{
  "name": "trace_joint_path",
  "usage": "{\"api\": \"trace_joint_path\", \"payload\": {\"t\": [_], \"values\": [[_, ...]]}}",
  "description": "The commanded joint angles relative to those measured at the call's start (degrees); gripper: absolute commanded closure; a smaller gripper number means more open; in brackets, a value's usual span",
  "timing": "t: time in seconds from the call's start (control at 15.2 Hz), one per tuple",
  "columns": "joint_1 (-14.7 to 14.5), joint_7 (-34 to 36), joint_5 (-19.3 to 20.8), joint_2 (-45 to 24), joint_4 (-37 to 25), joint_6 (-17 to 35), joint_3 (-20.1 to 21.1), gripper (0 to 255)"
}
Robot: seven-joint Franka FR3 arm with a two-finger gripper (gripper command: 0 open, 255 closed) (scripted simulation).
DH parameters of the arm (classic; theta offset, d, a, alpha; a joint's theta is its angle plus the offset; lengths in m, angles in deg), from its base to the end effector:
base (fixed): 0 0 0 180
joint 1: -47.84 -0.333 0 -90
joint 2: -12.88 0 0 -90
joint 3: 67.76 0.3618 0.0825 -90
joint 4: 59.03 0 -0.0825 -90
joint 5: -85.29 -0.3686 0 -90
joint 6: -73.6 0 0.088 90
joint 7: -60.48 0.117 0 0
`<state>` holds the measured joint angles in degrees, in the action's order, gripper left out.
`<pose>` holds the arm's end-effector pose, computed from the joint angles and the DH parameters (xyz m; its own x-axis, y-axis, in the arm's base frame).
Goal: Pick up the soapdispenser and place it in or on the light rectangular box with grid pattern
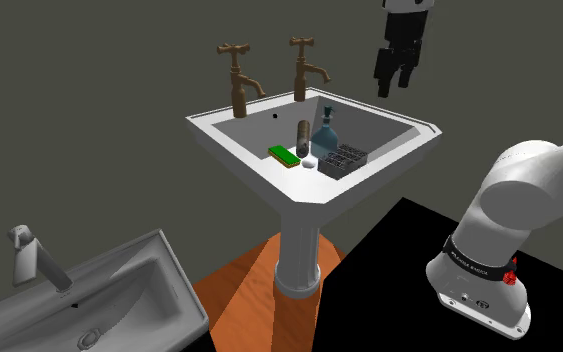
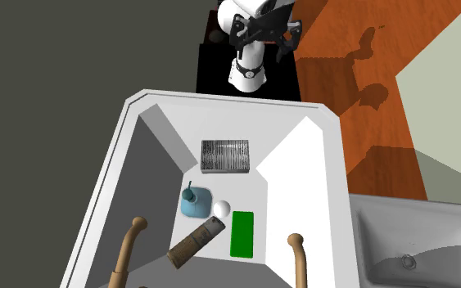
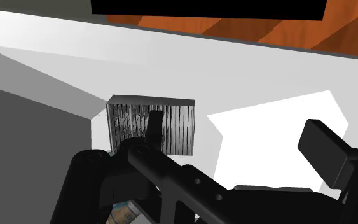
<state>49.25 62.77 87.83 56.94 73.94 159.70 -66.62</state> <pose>0.2568 -0.0041 0.6188 0.9975 -0.0539 -0.0466 -0.0510 -0.9969 0.0600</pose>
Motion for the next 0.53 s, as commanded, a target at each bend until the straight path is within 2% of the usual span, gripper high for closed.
{"api": "trace_joint_path", "payload": {"t": [0.0, 0.46], "values": [[0.0, 0.0, 0.0, 0.0, 0.0, 0.0, 0.0, 0], [1.8, -2.3, 3.0, -11.5, -1.6, 11.1, -3.0, 0]]}}
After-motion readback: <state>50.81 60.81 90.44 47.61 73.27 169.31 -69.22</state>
